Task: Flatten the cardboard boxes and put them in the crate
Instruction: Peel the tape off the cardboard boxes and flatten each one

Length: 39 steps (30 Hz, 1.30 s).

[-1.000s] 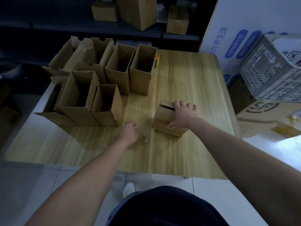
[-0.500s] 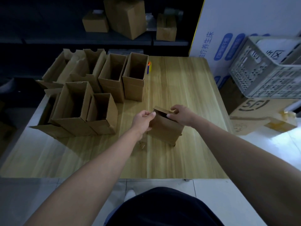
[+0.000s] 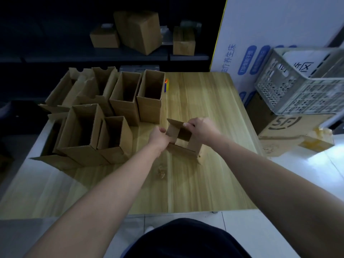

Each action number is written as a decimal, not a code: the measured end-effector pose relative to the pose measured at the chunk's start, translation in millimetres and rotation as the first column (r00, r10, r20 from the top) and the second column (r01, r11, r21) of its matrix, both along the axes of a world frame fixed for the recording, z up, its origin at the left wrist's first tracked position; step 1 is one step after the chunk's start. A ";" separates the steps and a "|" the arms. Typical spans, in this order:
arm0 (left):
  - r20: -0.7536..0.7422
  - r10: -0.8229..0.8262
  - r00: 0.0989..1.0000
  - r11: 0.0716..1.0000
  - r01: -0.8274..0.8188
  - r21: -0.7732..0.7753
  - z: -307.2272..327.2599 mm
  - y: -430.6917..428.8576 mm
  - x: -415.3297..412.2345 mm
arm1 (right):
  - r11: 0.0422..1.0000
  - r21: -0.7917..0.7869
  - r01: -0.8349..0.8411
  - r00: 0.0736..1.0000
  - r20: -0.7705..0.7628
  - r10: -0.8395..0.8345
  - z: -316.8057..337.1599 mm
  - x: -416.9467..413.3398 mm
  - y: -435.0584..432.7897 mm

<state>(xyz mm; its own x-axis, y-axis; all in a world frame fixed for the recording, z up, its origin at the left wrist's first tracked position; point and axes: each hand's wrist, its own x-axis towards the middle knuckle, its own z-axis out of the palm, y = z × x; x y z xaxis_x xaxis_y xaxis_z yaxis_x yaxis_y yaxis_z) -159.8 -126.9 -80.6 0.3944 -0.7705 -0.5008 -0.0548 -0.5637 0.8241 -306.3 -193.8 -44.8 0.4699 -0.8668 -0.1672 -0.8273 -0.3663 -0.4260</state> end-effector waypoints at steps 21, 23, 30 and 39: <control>0.066 0.350 0.935 0.931 -0.339 -0.135 -2.4 6.5 10.2 | 0.992 0.024 0.122 0.976 0.177 -0.124 -13.9 9.9 9.8; 0.014 0.386 0.923 0.911 -0.378 -0.162 -3.2 8.0 11.1 | 0.966 0.036 0.256 0.947 0.192 -0.259 -20.0 9.7 14.1; -0.064 0.355 0.933 0.909 -0.360 -0.210 -4.2 21.6 11.9 | 0.838 0.318 0.444 0.828 0.214 -0.519 -31.6 1.3 22.2; -0.105 0.302 0.948 0.930 -0.317 -0.185 -2.2 28.6 10.1 | 0.812 0.413 0.412 0.833 0.189 -0.519 -24.0 2.2 23.5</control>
